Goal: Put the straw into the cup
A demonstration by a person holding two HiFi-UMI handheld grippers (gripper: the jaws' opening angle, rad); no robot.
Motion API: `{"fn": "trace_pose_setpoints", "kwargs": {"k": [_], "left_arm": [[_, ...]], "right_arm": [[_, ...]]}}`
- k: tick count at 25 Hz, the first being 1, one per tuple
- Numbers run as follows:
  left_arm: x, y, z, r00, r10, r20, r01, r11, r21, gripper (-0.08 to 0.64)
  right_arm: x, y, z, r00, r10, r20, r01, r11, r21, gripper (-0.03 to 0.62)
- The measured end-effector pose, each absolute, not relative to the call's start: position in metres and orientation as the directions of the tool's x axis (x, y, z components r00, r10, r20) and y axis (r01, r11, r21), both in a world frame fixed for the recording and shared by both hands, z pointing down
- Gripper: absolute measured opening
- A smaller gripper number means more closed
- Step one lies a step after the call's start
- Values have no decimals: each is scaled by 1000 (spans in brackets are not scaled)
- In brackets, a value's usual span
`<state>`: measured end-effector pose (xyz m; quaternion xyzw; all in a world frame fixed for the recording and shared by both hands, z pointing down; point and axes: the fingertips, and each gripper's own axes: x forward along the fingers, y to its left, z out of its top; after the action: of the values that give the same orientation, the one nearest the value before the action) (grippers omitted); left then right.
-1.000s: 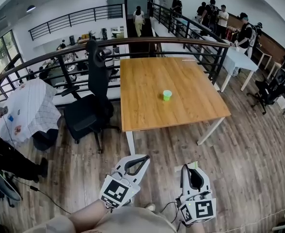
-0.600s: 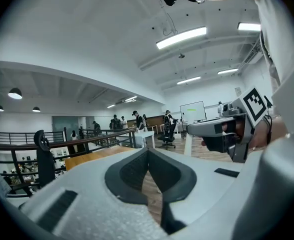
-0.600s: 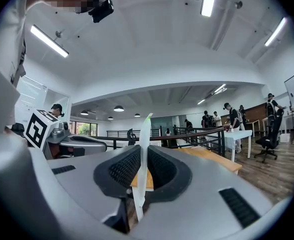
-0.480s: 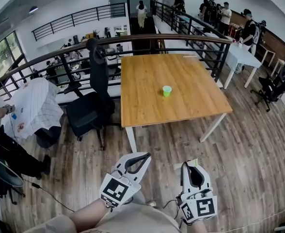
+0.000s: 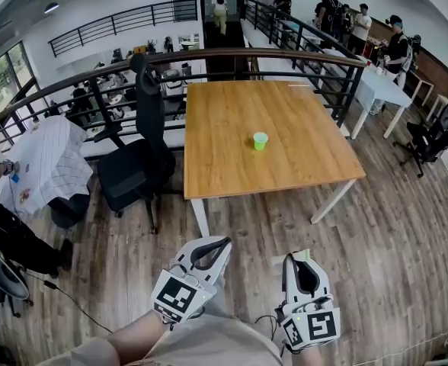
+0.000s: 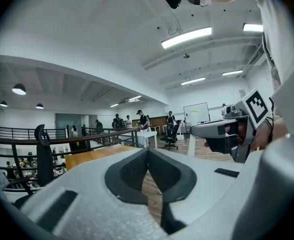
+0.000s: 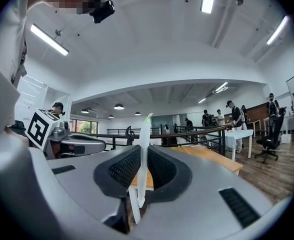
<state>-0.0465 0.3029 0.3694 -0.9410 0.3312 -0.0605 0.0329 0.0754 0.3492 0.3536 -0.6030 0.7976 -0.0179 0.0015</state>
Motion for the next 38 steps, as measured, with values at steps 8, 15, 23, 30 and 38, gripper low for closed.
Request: {"fn": "trace_pose_setpoints", "kwargs": {"k": [8, 15, 23, 30, 38], "left_arm": [[-26, 236, 386, 795, -599, 91, -587, -799, -129, 12], [-16, 158, 390, 805, -586, 96, -573, -809, -130, 12], [3, 63, 401, 807, -574, 140, -557, -818, -144, 12], [5, -26, 401, 808, -567, 158, -558, -823, -103, 12], [11, -126, 404, 822, -542, 174, -532, -841, -104, 12]], "right_arm": [[91, 286, 369, -250, -967, 40, -968, 249, -15, 49], [101, 211, 376, -235, -970, 69, -972, 234, -10, 49], [117, 116, 382, -212, -972, 101, -977, 211, -16, 49], [121, 25, 384, -191, -973, 130, -981, 190, -21, 49], [124, -73, 378, -160, -974, 161, -987, 161, -9, 49]]}}
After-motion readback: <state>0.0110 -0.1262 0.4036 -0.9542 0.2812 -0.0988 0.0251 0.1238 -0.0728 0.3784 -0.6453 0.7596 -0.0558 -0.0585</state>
